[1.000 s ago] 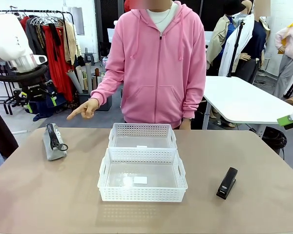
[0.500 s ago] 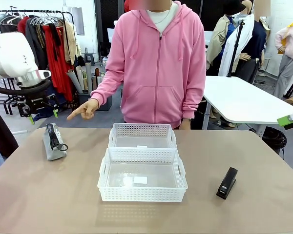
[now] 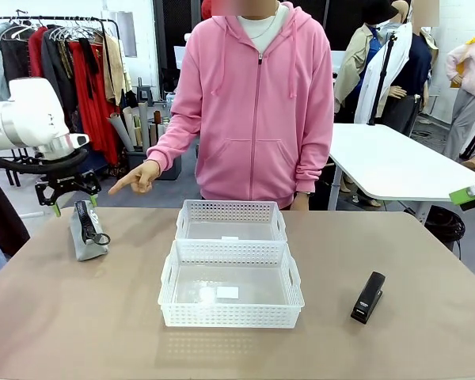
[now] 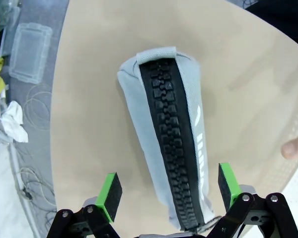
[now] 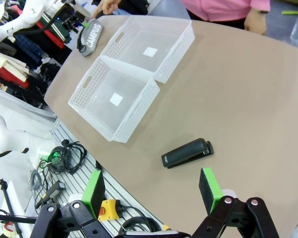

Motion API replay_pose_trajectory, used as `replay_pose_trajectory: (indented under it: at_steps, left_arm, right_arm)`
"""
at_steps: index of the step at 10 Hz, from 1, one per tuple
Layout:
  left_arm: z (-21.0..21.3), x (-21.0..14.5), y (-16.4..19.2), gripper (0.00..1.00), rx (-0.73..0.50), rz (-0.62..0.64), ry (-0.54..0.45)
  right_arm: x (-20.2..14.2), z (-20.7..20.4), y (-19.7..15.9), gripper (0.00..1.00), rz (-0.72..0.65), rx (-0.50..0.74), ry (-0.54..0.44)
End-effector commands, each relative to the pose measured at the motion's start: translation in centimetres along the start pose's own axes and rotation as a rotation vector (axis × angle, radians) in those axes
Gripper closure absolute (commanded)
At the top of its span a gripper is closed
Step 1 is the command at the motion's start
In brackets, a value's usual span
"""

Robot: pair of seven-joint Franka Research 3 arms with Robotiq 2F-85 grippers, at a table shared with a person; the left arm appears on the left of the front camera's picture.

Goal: Distribute items into two baskets.
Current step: Pick up the Pencil pouch that the person points to.

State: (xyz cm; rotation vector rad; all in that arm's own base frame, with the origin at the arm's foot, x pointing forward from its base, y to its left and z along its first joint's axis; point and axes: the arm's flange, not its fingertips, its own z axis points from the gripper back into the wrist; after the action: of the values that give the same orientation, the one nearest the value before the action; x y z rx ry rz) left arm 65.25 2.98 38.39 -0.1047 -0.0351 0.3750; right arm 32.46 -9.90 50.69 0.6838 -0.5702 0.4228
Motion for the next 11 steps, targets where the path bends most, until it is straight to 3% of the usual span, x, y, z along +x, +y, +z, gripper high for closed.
replay_pose_trajectory:
  at_steps: [1, 8, 11]
  left_arm:
    - [-0.8, 0.9, 0.3, 0.00, -0.007, -0.016, 0.009]
    - [-3.8, 0.6, -0.1, 0.00, -0.017, -0.041, 0.043]
    - [-4.0, 0.6, -0.2, 0.56, -0.024, -0.039, 0.059]
  right_arm:
    - [0.1, 0.1, 0.1, 0.00, 0.009, 0.012, -0.009]
    - [0.1, 0.1, 0.1, 0.00, 0.009, 0.012, -0.009]
    - [0.1, 0.1, 0.1, 0.00, 0.009, 0.012, -0.009]
